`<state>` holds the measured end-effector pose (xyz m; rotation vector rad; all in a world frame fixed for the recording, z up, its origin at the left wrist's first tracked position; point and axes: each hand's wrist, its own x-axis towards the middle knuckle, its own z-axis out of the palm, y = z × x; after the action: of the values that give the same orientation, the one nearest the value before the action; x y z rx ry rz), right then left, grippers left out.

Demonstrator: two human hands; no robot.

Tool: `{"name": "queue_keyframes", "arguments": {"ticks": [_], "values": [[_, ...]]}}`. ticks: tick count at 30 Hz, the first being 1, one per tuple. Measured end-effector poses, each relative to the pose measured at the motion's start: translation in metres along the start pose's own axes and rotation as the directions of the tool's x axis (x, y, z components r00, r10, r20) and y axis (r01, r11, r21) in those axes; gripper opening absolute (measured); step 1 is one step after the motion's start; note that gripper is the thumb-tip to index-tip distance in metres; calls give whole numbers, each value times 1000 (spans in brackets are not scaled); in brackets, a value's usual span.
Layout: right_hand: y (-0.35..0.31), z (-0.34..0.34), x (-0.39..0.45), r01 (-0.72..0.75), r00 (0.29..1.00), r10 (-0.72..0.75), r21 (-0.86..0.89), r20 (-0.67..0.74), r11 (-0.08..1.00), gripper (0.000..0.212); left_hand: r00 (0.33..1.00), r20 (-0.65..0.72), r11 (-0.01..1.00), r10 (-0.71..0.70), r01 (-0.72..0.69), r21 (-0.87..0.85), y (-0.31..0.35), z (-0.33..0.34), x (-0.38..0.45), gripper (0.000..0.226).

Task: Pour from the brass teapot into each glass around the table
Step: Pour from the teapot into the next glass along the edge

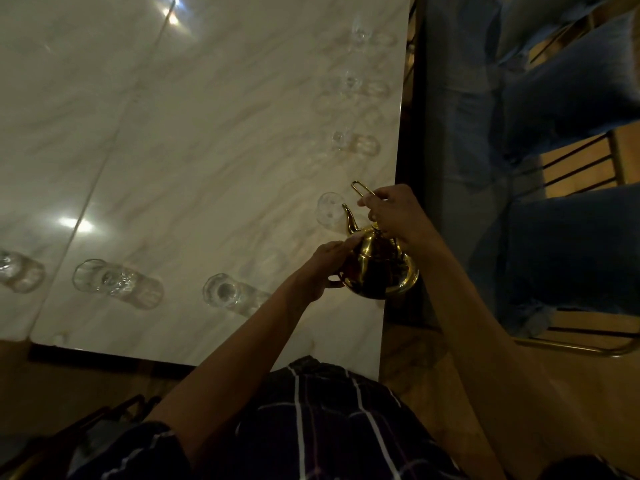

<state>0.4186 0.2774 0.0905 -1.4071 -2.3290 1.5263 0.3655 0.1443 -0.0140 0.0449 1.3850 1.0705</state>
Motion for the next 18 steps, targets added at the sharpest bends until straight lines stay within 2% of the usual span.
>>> {"name": "queue_keyframes", "arguments": {"ticks": [7, 18], "values": [[1, 0, 1, -6, 1000, 6, 0, 4, 1000, 25, 1000, -7, 1000, 14, -14, 6, -2, 1, 0, 59], [0, 1, -1, 8, 1000, -8, 14, -1, 1000, 25, 1000, -21, 1000, 10, -10, -14, -1, 0, -1, 59]]}}
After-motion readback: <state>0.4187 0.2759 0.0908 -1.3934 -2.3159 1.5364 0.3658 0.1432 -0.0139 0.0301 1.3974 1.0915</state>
